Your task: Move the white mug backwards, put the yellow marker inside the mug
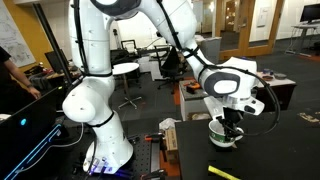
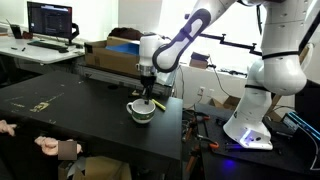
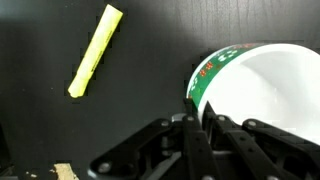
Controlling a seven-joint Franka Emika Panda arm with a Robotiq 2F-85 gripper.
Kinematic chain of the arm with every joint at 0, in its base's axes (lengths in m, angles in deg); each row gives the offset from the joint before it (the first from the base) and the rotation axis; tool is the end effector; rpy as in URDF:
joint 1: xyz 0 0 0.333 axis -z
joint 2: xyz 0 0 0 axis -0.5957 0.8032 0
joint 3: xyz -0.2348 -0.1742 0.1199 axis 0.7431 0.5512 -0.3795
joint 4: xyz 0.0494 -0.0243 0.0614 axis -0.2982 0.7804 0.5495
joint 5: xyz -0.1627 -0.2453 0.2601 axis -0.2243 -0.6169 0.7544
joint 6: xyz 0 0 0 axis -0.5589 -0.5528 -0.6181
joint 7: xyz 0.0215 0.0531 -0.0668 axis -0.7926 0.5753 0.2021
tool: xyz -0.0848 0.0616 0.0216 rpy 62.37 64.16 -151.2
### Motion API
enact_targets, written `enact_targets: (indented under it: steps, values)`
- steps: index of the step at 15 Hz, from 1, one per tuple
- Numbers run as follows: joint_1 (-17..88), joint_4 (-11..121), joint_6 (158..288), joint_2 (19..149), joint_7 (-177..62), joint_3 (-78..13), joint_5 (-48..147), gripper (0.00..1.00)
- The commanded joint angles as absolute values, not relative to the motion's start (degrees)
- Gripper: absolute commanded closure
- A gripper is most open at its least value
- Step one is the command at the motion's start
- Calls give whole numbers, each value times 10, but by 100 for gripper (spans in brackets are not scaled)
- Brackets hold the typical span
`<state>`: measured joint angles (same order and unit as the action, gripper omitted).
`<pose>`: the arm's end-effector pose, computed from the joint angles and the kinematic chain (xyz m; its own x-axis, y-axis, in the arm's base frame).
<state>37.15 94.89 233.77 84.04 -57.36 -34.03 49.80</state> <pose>0.5182 -0.0269 0.2152 0.9937 -0.0950 -0.0598 -0.0924 -0.9947 0.0444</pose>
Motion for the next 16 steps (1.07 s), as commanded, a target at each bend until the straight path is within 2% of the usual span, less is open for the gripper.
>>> enact_targets:
  steps: [1,16]
  values:
    - [369,931,2321,833,-568,-338,499,97]
    - [382,860,2287,861,-560,-333,513,97]
